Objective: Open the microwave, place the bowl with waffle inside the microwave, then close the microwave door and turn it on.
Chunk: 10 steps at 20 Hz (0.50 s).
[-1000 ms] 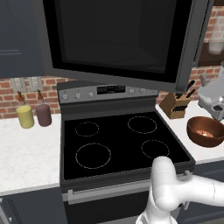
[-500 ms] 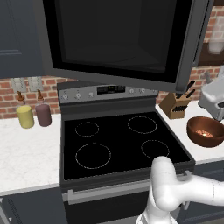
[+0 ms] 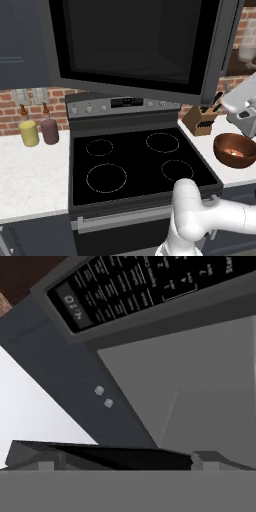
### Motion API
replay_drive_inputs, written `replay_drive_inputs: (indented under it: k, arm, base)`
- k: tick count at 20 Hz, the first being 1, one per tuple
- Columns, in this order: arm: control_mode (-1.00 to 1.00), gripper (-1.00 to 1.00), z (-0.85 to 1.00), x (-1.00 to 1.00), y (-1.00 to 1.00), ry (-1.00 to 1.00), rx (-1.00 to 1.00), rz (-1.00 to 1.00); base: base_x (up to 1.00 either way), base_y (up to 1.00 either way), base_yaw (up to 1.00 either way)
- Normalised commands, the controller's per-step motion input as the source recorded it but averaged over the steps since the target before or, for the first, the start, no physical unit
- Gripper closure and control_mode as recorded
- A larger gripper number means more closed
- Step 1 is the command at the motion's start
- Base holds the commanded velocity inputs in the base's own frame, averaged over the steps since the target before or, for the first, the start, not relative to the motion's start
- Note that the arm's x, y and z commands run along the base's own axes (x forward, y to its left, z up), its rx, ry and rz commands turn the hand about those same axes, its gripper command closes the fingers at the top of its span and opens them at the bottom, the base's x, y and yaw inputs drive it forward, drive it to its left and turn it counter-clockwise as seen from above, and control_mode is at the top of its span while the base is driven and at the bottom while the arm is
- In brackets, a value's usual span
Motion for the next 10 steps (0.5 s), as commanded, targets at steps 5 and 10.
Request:
replay_drive_inputs:
  k: [5,10]
  arm:
    - [-1.00,-1.00,-0.01,0.46,0.00,0.25,-0.22,0.00]
    - [-1.00,-1.00,0.00,0.22,0.00,0.24,-0.22,0.01]
  base:
    - [0.00,0.00,0.00]
    - [0.00,0.00,0.00]
